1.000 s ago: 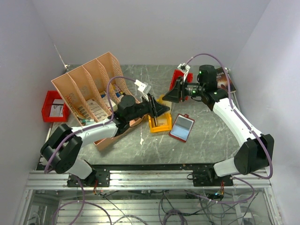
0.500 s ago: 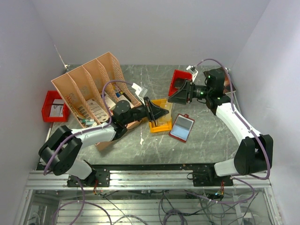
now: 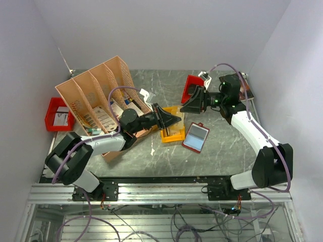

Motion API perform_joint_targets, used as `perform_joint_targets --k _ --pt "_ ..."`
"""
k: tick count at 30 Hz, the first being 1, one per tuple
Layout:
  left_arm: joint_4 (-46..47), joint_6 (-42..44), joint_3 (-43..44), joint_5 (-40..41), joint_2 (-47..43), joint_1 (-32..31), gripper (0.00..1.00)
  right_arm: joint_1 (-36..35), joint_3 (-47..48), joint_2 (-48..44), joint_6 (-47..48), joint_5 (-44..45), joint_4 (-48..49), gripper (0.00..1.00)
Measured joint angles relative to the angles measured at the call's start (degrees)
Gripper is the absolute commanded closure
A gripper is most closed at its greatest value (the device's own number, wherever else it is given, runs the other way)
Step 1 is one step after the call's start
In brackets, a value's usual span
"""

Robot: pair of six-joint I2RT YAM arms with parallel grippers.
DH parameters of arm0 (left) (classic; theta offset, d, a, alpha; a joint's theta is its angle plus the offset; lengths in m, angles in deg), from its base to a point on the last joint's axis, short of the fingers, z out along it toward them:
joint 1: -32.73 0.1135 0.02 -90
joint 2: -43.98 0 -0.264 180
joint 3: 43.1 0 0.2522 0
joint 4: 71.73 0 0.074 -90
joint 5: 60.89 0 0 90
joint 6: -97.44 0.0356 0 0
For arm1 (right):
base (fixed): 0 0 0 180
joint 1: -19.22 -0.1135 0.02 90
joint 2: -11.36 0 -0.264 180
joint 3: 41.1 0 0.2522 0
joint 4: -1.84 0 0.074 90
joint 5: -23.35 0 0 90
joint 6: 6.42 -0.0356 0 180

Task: Put the credit cards into the card holder
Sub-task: Place the credit card in the storage box.

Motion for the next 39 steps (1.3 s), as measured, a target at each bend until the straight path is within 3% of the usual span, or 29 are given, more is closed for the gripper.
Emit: perform_joint_targets --k 12,17,29,39 --pt "-0.2 1.6 0.3 -4.7 3.8 1.8 0.93 -0.8 4.8 5.5 6.3 -0.7 -6.5 0.81" --pt "0.1 1.7 0.8 -6.5 5.3 2.7 0.93 -2.4 8.4 8.0 12.2 -0.5 -13.0 1.00" --pt "0.7 2.6 1.5 -10.4 9.0 5.7 0.92 -3.5 16.4 14.6 27.7 0.9 -27.8 1.00" --pt "-10.4 12.2 6.1 -12.0 14.8 7.3 0.89 -3.4 21.9 23.3 50.6 3.0 -41.2 1.00"
